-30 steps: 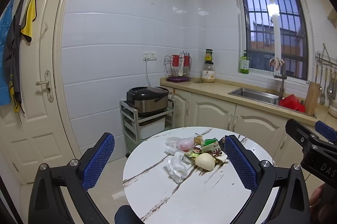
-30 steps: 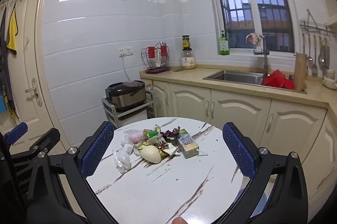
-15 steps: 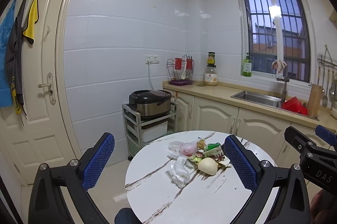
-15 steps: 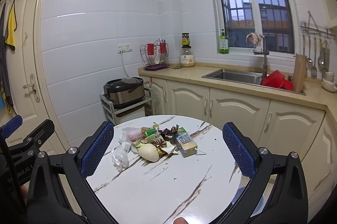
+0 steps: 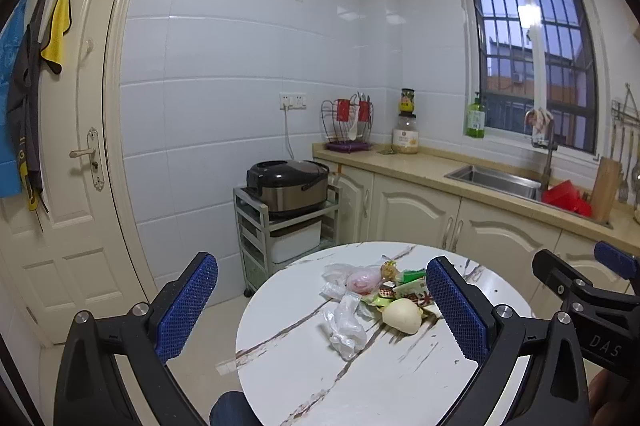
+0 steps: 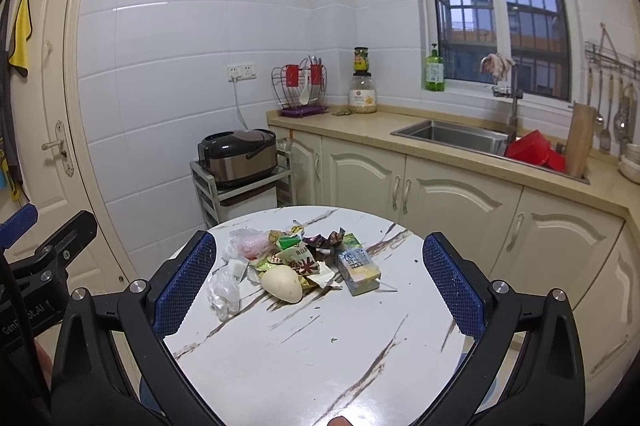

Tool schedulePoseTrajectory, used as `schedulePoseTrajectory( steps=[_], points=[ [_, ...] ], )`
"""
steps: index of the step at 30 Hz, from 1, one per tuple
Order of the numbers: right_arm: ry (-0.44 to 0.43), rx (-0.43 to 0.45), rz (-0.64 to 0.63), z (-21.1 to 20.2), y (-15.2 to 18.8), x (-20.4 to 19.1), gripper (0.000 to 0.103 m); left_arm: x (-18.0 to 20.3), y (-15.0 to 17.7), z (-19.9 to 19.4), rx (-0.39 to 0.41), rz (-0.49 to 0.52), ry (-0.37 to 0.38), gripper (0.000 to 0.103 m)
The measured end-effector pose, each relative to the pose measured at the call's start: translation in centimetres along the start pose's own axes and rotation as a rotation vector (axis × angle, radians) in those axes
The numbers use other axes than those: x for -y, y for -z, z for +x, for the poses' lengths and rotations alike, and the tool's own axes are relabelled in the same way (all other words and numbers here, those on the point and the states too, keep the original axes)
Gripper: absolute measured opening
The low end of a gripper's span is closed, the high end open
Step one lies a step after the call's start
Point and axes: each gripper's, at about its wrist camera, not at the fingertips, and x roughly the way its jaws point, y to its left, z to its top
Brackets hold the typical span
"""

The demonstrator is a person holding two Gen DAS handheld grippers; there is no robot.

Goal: Collect trash

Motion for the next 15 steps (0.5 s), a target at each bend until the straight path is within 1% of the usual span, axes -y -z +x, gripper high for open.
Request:
schedulePoseTrajectory(
  steps=[8, 11, 15],
  points=[
    [0.003, -0.032, -0.011, 3.1, -0.4, 0.1, 0.103, 0.6, -1.2, 4.0, -0.036, 0.010, 0.021, 0.102],
    [0.002, -0.061, -0.011, 4.5, -0.3, 0.3, 0.103, 0.6, -1.2, 6.2, -0.074, 0.007, 0.035, 0.102],
    [0.002, -0.112, -0.010, 6.9, 0.1, 0.9, 0.103, 0.1, -1.1, 10.1, -0.160, -0.010, 0.049, 0.102]
  ],
)
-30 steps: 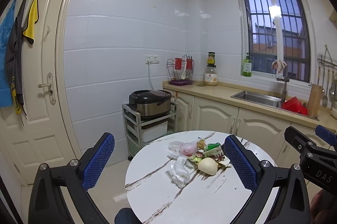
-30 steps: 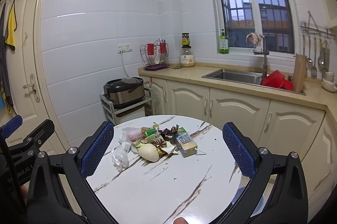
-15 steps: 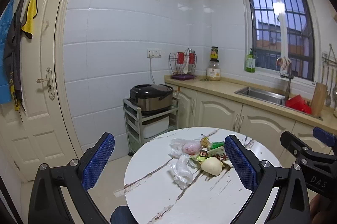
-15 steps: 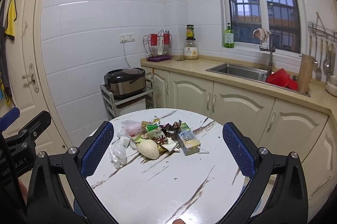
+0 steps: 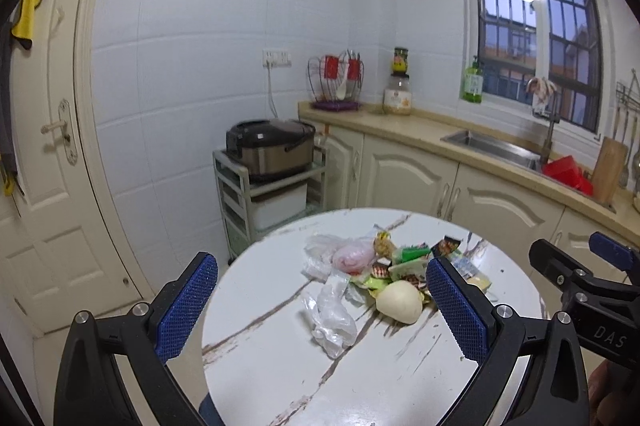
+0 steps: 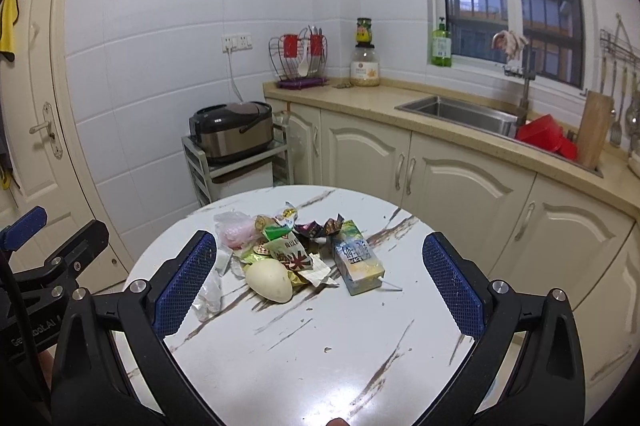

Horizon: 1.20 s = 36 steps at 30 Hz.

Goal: Collect trash

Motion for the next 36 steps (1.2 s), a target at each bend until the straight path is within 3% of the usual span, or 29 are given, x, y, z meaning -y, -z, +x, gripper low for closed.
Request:
schedulePoseTrajectory(
  steps=[11, 15, 28, 30, 31, 36],
  points=[
    [-0.001, -0.198, 0.037, 9.0, 2.5, 2.6, 0.103, -1.7, 0.2, 10.6, -0.258, -0.046, 0.024, 0.101],
    [-0.007, -0.279, 0.047, 12.1, 4.1, 3.5, 0.096, -2.6, 0.3, 13.7, -0.342, -0.059, 0.035, 0.101],
    [-0.120, -0.412, -0.013, 17.7, 6.1, -1.2, 0.089, -4.7, -1.1, 21.4, -0.431, -0.019, 0.062, 0.100],
    [-0.128, -0.423, -0.016, 18.1, 6.2, -1.8, 0.089, -4.9, -0.8, 22.6, -0.446, -0.015, 0.079, 0.091],
    [-0.132, -0.428, -0.017, 18.3, 6.2, -2.0, 0.089, -5.2, -0.5, 23.2, -0.465, -0.025, 0.099, 0.080],
    [-0.148, -0.454, -0.004, 19.3, 6.5, -2.4, 0.089, -6.8, -0.4, 23.4, -0.432, -0.051, 0.148, 0.064]
  ],
)
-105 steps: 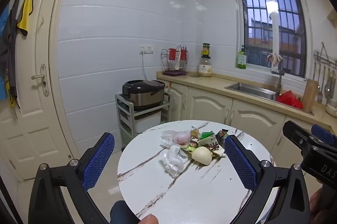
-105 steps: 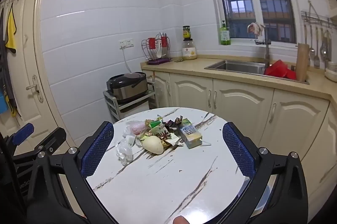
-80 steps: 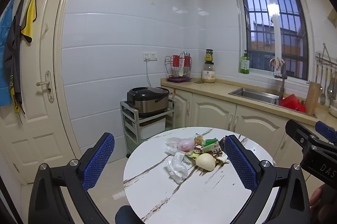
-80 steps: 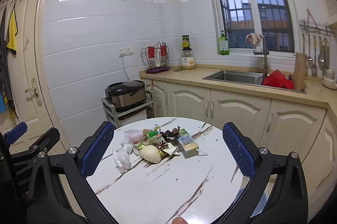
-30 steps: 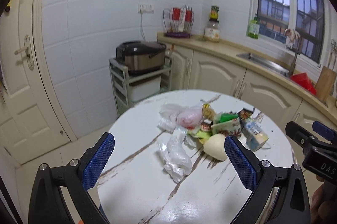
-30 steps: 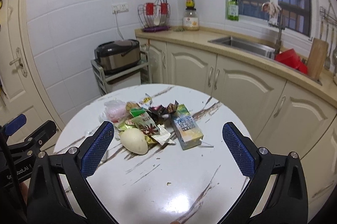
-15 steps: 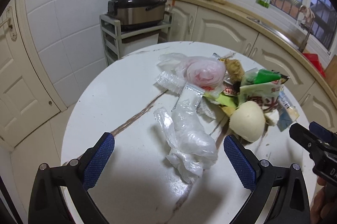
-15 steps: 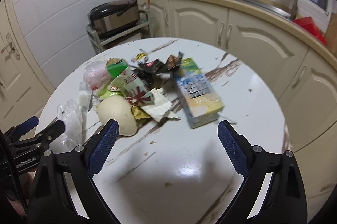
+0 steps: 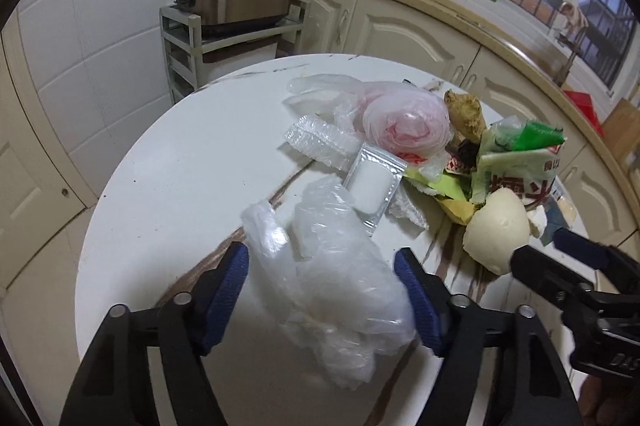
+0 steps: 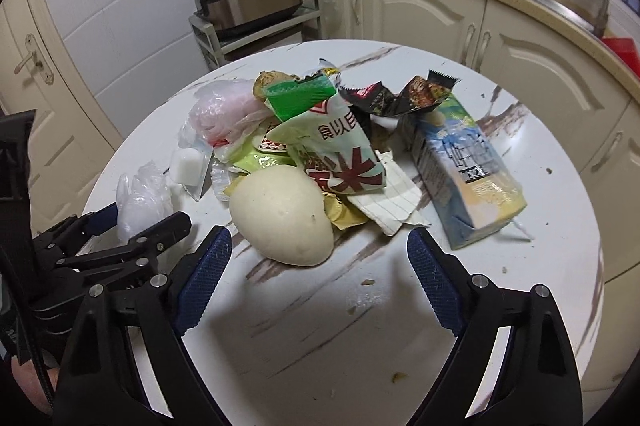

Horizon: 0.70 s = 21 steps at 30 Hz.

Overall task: Collect trash
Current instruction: 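Grasp the white bun with the right tool while the left tool grasps the clear plastic bag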

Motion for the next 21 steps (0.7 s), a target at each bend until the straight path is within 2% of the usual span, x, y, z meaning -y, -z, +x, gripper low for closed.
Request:
schedulePoseTrajectory(
  steps=[4, 9, 11, 12, 13, 14, 16, 18, 21],
  points=[
    [-0.020, -0.015, 0.000, 1.3, -0.3, -0.6, 0.087, -1.4, 0.5, -0.2, 0.004, 0.005, 0.004, 0.049],
    [0.003, -0.030, 0.007, 3.1, -0.6, -1.6, 0.083, -2.3, 1.4, -0.7, 0.011, -0.010, 0.020, 0.044],
    [0.024, -0.020, 0.002, 3.3, -0.6, -1.7, 0.076, -2.1, 1.8, -1.1, 0.012, -0.012, 0.018, 0.044],
    [0.031, -0.013, -0.002, 3.3, -0.5, -1.7, 0.065, -2.1, 2.0, -1.3, 0.013, -0.014, 0.018, 0.044],
    [0.041, -0.009, -0.005, 3.2, -0.5, -1.7, 0.050, -1.6, 1.9, -1.4, 0.012, -0.017, 0.016, 0.044],
    [0.060, -0.009, -0.007, 3.2, -0.4, -1.5, 0.043, -1.6, 2.1, -1.4, 0.011, -0.020, 0.012, 0.044],
    [0.052, -0.018, -0.009, 3.2, -0.2, -1.1, 0.037, -1.2, 2.1, -1.5, 0.007, -0.022, 0.011, 0.044],
    [0.042, -0.032, 0.001, 3.1, 0.4, -0.4, 0.037, -0.9, 2.4, -1.7, 0.005, -0.022, 0.008, 0.044],
    [0.017, -0.024, 0.023, 2.5, 1.1, 0.3, 0.050, -0.3, 2.4, -2.0, 0.001, -0.019, 0.010, 0.044]
  ],
)
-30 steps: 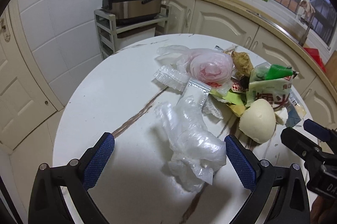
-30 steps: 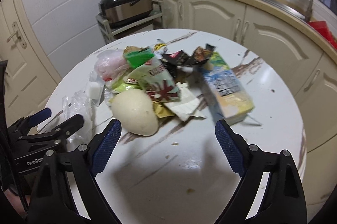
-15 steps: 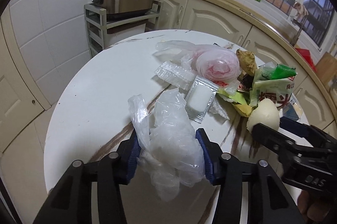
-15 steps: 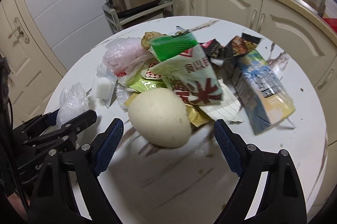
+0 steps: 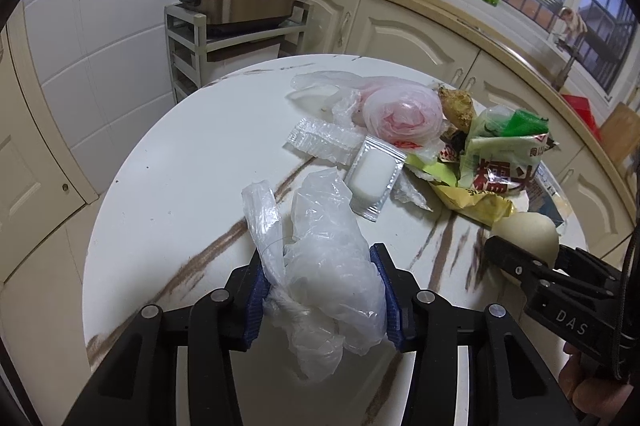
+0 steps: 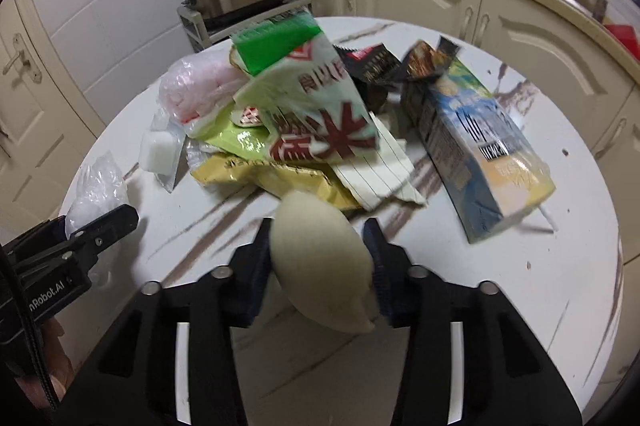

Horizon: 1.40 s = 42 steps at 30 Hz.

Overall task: Collect trash
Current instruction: 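Grasp the white bun with the right tool while the left tool grasps the clear plastic bag, then carry bun and plastic bag to the blue bin and open both tools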

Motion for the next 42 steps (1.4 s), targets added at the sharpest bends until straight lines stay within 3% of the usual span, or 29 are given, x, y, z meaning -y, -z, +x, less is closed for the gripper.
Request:
schedulePoseTrajectory(
  steps=[3, 6, 14, 22, 28, 34, 39, 42],
  points=[
    [-0.002, 0.009, -0.015, -0.2, 0.4, 0.0, 0.050, 0.7, 0.0, -0.5, -0.001, 0.009, 0.010, 0.044],
    [0.013, 0.023, -0.049, -0.4, 0.8, -0.4, 0.036, 1.2, 0.2, -1.1, 0.006, 0.023, 0.014, 0.044],
    [-0.103, 0.051, 0.041, -2.3, 2.1, 2.2, 0.035, 2.9, 0.5, -3.2, 0.023, 0.048, 0.033, 0.043],
    [-0.159, 0.147, 0.118, -7.0, 2.9, 6.4, 0.035, 8.8, 0.5, -5.8, 0.055, 0.144, 0.069, 0.043],
    [-0.131, 0.234, 0.205, -11.4, 4.1, 12.8, 0.035, 16.9, 0.6, -7.2, 0.083, 0.265, 0.120, 0.043],
    [-0.021, 0.283, 0.324, -15.0, 6.3, 22.0, 0.035, 26.6, 1.0, -6.2, 0.079, 0.408, 0.215, 0.043],
    [0.083, 0.283, 0.427, -16.8, 9.2, 29.3, 0.035, 34.1, 1.4, -3.2, 0.028, 0.516, 0.306, 0.043],
    [0.138, 0.260, 0.492, -16.7, 11.2, 33.9, 0.035, 38.7, 1.9, 0.0, -0.045, 0.576, 0.359, 0.043]
  ],
)
